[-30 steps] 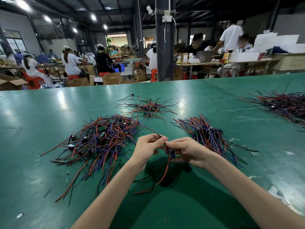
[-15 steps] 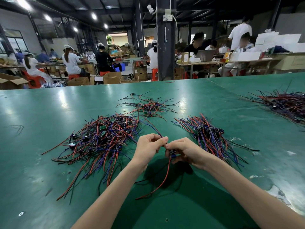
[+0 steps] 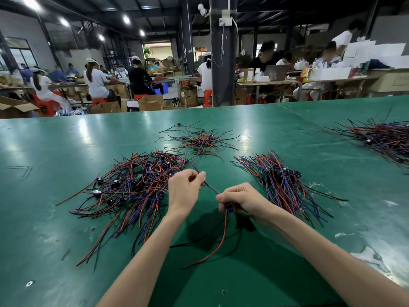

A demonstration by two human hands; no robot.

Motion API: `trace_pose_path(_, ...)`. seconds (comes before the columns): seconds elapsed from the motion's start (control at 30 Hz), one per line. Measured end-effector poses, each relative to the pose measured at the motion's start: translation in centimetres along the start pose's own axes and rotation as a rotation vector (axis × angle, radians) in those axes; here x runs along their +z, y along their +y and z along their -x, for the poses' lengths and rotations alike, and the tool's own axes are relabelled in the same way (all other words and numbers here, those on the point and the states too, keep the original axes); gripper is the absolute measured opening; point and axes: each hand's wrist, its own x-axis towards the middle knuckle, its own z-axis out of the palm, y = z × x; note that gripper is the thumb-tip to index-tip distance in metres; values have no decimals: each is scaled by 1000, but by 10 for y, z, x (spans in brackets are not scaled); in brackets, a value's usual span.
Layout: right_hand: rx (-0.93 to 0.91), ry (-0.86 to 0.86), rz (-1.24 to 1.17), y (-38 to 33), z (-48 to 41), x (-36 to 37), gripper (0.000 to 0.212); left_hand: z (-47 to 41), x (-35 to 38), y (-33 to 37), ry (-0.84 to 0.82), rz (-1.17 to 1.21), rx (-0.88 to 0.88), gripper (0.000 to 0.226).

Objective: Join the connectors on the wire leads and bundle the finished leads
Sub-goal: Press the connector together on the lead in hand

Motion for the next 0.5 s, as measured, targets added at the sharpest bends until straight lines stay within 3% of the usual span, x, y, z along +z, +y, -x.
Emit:
trace_pose_path(0.33, -38, -65, -33, 3, 0, -3, 33, -10, -13, -8, 221, -161, 117, 21)
trace_pose_path(0.5, -41, -75, -10, 4, -1, -3, 32, -7, -11, -7, 258, -75, 121, 12)
